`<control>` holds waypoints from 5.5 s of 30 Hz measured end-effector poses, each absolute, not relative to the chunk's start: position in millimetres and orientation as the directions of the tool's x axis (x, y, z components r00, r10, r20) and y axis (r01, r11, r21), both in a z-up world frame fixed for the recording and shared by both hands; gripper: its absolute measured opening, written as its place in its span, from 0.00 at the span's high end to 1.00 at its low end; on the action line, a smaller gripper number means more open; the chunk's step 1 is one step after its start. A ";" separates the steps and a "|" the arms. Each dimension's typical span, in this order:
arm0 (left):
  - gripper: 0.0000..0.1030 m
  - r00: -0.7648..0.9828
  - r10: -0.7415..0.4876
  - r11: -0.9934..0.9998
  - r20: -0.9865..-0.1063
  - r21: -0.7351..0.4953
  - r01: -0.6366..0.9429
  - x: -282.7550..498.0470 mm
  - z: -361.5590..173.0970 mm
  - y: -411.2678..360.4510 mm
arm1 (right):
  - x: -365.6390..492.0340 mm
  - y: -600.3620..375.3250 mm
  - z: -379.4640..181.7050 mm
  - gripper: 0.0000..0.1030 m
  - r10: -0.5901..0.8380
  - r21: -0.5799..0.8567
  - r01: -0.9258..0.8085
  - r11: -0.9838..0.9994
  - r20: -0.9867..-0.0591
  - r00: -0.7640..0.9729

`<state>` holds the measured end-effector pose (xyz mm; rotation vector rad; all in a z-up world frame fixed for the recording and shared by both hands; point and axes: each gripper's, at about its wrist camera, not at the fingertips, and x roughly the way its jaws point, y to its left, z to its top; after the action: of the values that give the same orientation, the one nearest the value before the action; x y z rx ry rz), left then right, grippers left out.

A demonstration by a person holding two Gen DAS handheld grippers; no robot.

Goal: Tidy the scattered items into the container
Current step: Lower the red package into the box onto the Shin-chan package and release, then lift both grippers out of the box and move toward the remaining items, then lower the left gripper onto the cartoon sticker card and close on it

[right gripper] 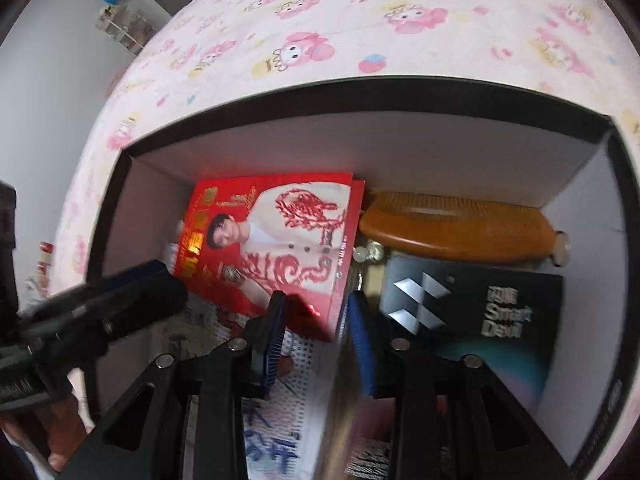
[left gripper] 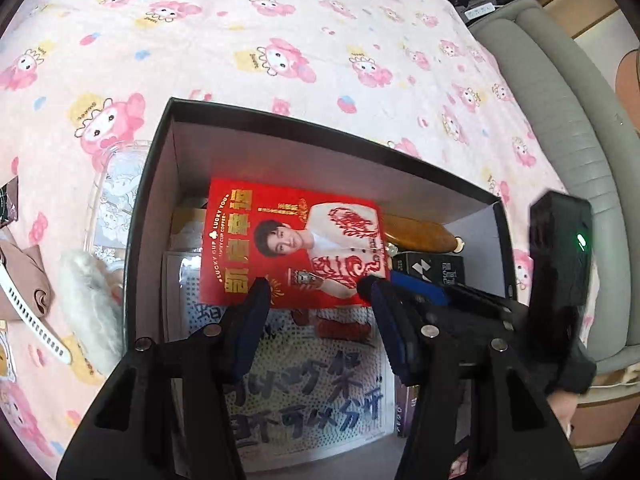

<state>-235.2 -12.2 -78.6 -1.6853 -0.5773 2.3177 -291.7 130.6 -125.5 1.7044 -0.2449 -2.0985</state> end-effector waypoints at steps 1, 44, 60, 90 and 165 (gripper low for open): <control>0.47 -0.324 0.406 -0.894 -0.854 -0.445 0.053 -231.6 -77.5 -18.0 | -295.5 131.6 -126.0 0.70 -0.442 0.410 0.201 -0.890 -0.884 -0.154; 0.45 -0.421 0.412 -0.898 -0.808 -0.438 -0.039 -177.7 -51.7 -4.9 | -245.1 160.3 -74.4 0.66 -0.373 0.317 0.214 -0.924 -0.870 -0.323; 0.44 -0.469 0.422 -0.903 -0.776 -0.408 -0.137 -85.1 -22.6 2.5 | -143.2 170.0 -32.0 0.66 -0.415 0.404 0.127 -0.906 -0.788 -0.454; 0.48 -0.520 0.341 -0.938 -0.783 -0.324 -0.126 -5.1 3.7 -88.8 | -68.5 71.5 -2.7 0.66 -0.401 0.305 0.274 -0.912 -0.805 -0.438; 0.64 -0.431 0.215 -0.827 -0.876 -0.398 0.397 -47.7 -152.9 -361.6 | -151.3 -181.3 -167.2 0.61 -0.593 0.596 0.329 -0.732 -0.796 0.125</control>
<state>-47.7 -361.6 -152.9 -1.7293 -0.9404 2.5937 -151.3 -181.3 -167.2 1.7125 -0.2571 -1.6924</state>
